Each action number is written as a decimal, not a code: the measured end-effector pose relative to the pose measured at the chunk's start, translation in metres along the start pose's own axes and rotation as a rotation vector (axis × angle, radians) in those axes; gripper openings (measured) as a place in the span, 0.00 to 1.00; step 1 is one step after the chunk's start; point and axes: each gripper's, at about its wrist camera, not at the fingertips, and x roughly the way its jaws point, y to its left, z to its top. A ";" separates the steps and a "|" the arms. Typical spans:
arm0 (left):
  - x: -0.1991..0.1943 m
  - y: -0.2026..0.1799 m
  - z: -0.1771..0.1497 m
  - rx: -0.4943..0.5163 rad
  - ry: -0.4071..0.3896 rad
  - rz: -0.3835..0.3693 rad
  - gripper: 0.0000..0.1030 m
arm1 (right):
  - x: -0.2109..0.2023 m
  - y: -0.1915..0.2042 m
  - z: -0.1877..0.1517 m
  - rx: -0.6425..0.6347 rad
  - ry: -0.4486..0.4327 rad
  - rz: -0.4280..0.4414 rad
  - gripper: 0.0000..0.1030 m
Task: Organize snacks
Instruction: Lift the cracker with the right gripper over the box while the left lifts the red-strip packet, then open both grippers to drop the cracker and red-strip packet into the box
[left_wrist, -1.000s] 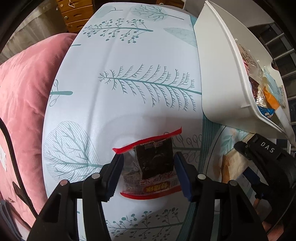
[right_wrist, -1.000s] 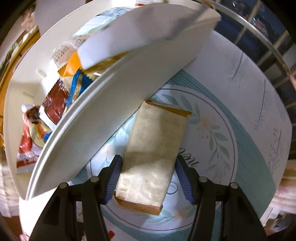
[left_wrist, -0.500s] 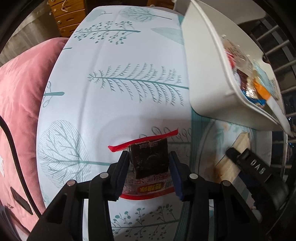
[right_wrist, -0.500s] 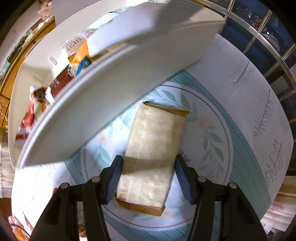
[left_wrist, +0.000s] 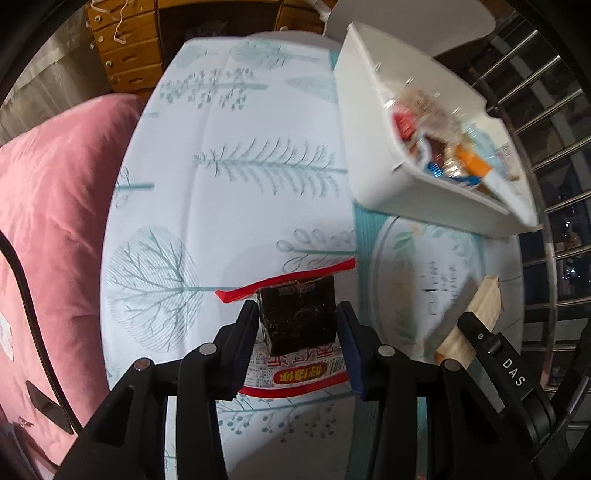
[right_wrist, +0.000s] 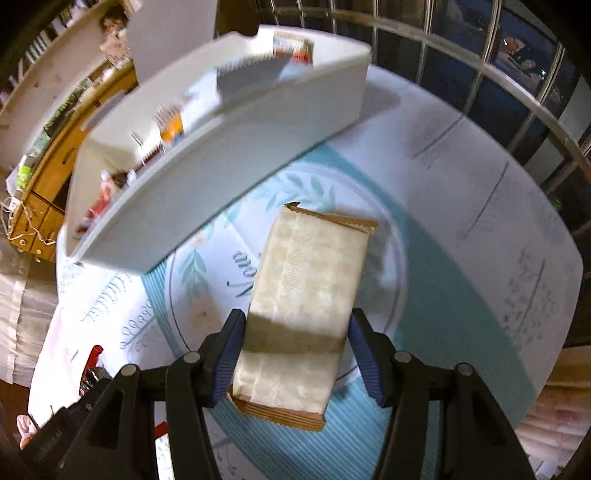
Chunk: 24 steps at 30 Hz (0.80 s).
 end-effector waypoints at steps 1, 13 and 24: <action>-0.004 -0.003 0.002 0.003 -0.008 -0.008 0.40 | -0.007 -0.006 0.006 -0.006 -0.018 0.006 0.55; -0.054 -0.049 0.046 0.063 -0.093 -0.040 0.41 | -0.053 -0.031 0.105 -0.116 -0.296 0.025 0.55; -0.058 -0.107 0.104 0.046 -0.237 -0.028 0.41 | -0.038 -0.031 0.192 -0.228 -0.421 0.113 0.56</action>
